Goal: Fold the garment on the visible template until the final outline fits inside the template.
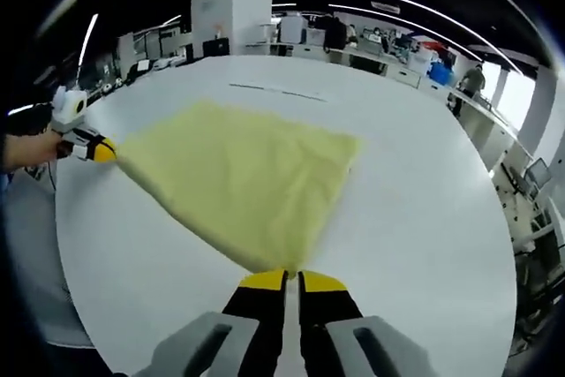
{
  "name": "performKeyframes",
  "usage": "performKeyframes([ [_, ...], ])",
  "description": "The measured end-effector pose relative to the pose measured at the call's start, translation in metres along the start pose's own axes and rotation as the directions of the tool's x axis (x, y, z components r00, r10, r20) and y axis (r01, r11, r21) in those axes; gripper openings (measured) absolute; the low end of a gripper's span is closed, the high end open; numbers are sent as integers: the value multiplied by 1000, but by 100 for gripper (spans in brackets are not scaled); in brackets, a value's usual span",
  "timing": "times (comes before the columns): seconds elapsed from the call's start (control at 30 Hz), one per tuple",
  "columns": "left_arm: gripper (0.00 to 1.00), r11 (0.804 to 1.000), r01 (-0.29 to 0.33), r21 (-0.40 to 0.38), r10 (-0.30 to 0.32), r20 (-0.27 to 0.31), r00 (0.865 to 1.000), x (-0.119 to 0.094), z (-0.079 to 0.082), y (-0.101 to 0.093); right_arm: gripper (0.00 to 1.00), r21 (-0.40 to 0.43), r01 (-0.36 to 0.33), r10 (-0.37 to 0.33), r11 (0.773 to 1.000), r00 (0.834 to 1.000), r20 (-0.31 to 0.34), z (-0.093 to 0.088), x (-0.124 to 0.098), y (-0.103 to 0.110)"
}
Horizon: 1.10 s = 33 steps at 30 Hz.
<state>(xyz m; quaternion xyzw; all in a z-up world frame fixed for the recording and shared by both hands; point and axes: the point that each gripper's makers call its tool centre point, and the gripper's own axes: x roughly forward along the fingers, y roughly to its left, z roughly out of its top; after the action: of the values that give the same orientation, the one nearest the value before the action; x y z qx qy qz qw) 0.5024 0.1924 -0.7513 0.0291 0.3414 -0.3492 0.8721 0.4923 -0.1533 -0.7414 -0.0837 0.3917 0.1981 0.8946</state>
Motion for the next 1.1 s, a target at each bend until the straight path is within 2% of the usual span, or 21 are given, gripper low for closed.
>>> performKeyframes([
  [0.13,0,1000,-1,-2,1,-2,1000,0,-2,1,13,28,-8,8,1000,1000,-8,-4,1,3],
  [0.33,0,1000,6,-10,-5,2,1000,-1,-2,0,6,77,9,-9,997,1000,13,-3,6,1],
  [0.63,0,1000,11,-26,-11,13,1000,0,2,-1,0,157,36,-36,987,999,-7,-11,13,0],
  [0.83,0,1000,12,-28,-11,16,1000,-2,3,-1,0,96,50,-49,994,999,-6,-10,8,-4],
  [0.87,0,1000,11,-28,-11,16,1000,-2,3,0,0,49,39,-38,998,999,-8,-10,7,-5],
  [1.03,0,1000,3,-22,-3,18,1000,-4,4,3,0,18,43,-43,999,999,6,-7,2,-11],
  [1.1,0,1000,2,-22,-1,18,1000,-4,3,3,0,-41,79,-80,996,997,-22,-11,-1,-21],
])
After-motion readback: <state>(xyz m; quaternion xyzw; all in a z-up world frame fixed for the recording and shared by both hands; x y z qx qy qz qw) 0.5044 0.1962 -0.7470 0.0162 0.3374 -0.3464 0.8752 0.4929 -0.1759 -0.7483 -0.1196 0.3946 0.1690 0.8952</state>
